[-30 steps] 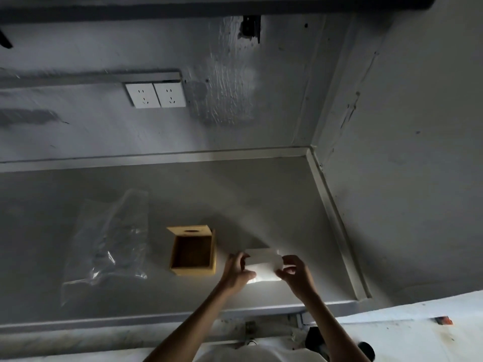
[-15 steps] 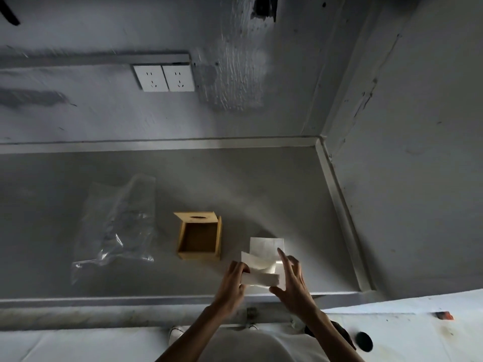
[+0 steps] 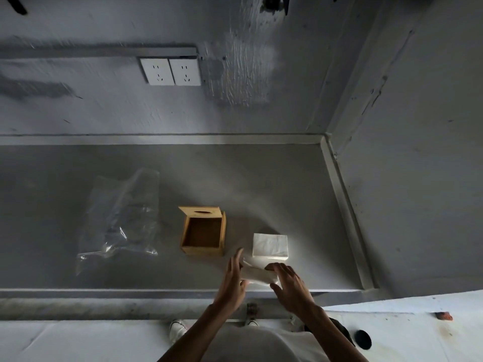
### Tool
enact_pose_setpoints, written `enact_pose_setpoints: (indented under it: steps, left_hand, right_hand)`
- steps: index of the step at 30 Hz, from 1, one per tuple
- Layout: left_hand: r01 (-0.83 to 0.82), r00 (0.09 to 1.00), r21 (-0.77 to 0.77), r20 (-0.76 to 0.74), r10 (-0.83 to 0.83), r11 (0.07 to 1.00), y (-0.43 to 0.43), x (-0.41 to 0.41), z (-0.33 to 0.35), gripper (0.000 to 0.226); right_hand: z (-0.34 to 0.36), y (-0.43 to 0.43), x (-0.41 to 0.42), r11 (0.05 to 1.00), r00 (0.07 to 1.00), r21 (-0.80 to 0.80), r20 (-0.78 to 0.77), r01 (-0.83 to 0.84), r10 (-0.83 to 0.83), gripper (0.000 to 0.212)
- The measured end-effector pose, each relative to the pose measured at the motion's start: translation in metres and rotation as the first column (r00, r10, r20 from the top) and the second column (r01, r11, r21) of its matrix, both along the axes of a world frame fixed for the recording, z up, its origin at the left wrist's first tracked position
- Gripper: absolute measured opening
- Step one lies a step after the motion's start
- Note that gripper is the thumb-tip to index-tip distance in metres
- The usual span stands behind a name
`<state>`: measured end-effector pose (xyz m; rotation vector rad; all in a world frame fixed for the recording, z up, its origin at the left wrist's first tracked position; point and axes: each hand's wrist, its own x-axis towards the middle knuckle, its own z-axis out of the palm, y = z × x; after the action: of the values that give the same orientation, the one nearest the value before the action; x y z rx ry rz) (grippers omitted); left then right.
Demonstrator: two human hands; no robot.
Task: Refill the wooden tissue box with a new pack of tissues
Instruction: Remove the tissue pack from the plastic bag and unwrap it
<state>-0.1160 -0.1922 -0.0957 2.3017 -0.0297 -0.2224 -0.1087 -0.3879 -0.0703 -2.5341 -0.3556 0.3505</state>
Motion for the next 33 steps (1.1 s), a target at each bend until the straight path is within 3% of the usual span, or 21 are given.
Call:
enact_pose_setpoints:
  steps: [3, 9, 14, 19, 23, 29, 33]
  left_hand:
    - [0.026, 1.0, 0.045, 0.014, -0.026, 0.999, -0.001, 0.0, 0.0, 0.075]
    - [0.026, 0.997, 0.181, 0.066, -0.038, 0.983, -0.002, 0.0, 0.004, 0.043]
    - [0.08, 0.994, 0.152, 0.057, -0.089, 0.985, -0.005, 0.003, 0.008, 0.055]
    - [0.163, 0.985, 0.196, 0.028, -0.172, 0.967, -0.005, 0.011, 0.012, 0.042]
    - [0.219, 0.974, 0.224, 0.009, -0.226, 0.95, -0.005, 0.016, 0.017, 0.043]
    - [0.264, 0.962, 0.182, -0.127, -0.243, 0.947, 0.015, 0.017, 0.031, 0.041]
    - [0.314, 0.941, 0.074, -0.158, -0.299, 0.947, 0.038, 0.028, 0.055, 0.037]
  right_hand:
    - [0.001, 0.002, -0.001, 0.999, 0.999, -0.025, -0.035, -0.029, 0.028, 0.053]
    - [0.009, 0.004, 0.002, 0.998, 0.998, -0.022, 0.036, 0.055, -0.054, 0.031]
    - [0.011, 0.003, 0.002, 0.998, 1.0, -0.058, -0.006, 0.007, -0.007, 0.051]
    - [0.011, 0.005, 0.007, 0.992, 0.997, -0.125, 0.074, 0.013, -0.004, 0.054]
    - [0.018, 0.019, 0.01, 0.972, 0.983, -0.221, 0.141, -0.083, 0.116, 0.07]
    - [0.046, 0.031, 0.02, 0.91, 0.973, -0.347, -0.06, -0.228, 0.221, 0.044]
    - [0.079, 0.042, 0.033, 0.901, 0.944, -0.296, -0.187, -0.316, 0.27, 0.046]
